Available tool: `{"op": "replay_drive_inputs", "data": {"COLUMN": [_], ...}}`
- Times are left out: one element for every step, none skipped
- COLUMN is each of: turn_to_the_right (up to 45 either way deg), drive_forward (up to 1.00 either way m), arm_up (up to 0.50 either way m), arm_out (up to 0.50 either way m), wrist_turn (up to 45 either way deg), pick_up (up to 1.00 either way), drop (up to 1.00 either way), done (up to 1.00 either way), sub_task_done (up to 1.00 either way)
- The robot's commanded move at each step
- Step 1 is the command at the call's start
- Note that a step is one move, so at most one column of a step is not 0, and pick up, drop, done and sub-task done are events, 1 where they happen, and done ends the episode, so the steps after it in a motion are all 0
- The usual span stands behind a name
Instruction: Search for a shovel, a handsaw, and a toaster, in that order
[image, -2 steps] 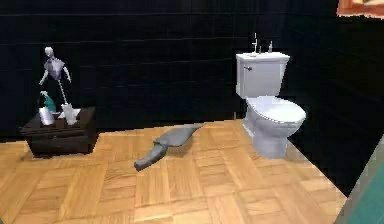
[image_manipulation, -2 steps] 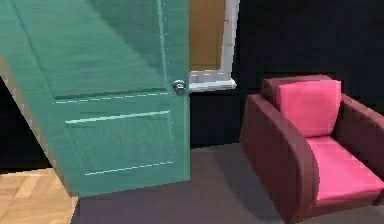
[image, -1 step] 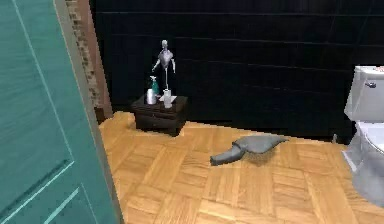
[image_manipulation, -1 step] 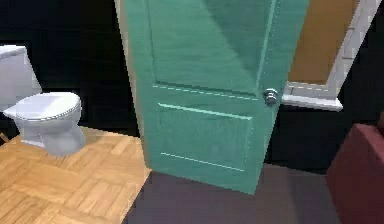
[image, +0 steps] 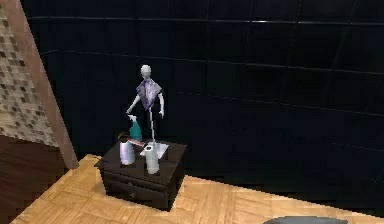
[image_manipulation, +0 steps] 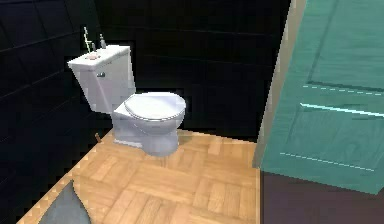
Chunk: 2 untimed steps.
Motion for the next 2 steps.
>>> {"op": "replay_drive_inputs", "data": {"turn_to_the_right": [-15.0,0.0], "drive_forward": [0.00,0.10], "arm_up": [0.00,0.00], "arm_out": [0.00,0.00], "wrist_turn": [0.0,0.0], "pick_up": [0.00,0.00], "drop": [0.00,0.00], "done": [0.00,0.00], "sub_task_done": [0.00,0.00]}}
